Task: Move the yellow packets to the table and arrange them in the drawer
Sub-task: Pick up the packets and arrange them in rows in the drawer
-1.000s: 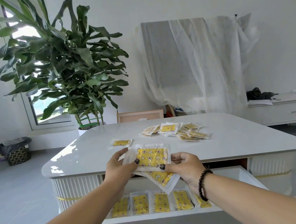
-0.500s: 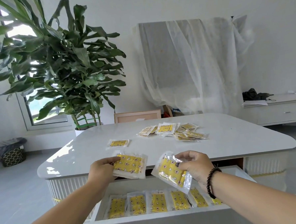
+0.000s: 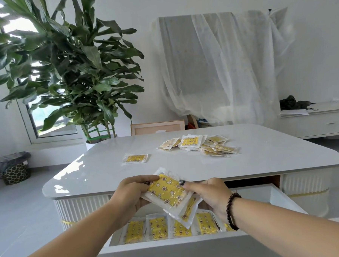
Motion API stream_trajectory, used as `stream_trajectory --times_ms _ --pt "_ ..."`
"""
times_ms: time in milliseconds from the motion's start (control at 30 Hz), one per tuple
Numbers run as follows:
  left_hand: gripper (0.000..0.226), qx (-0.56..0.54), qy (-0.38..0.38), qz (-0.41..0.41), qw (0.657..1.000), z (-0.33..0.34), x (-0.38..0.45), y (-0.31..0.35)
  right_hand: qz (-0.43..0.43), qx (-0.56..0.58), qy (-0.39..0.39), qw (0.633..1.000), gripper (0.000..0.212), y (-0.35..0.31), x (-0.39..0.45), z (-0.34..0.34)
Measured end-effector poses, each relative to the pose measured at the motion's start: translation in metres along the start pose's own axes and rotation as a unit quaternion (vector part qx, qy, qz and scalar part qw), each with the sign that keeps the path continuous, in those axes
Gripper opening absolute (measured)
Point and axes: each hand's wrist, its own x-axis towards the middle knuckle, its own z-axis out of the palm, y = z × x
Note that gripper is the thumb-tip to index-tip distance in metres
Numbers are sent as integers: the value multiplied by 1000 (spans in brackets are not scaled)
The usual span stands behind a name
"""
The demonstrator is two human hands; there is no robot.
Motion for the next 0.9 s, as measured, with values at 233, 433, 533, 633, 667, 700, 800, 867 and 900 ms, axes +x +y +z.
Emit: stream_trajectory --times_ms 233,433,533,633,667,700,800,867,900 --pt "15 -96 29 5 995 7 2 -4 -7 12 6 1000 34 10 5 11" --pt "13 1 36 34 999 21 3 -18 -33 18 67 997 37 8 11 23" --pt "22 45 76 27 996 17 20 -23 -49 17 67 996 40 9 14 29" --pt "24 37 128 19 991 6 45 -18 -60 13 69 996 20 6 27 33" --pt "22 37 142 20 989 1 54 -15 -64 12 72 995 10 4 32 33" --pt "18 41 156 23 987 -5 62 -13 -65 9 77 995 7 1 38 32" --pt "10 56 203 38 977 -27 92 -5 -74 11 105 992 25 -5 61 29" --pt "7 69 237 37 968 -45 118 1 -88 22 120 989 38 -10 78 27" --pt "9 68 249 34 965 -53 133 4 -89 27 126 988 45 -11 89 27"
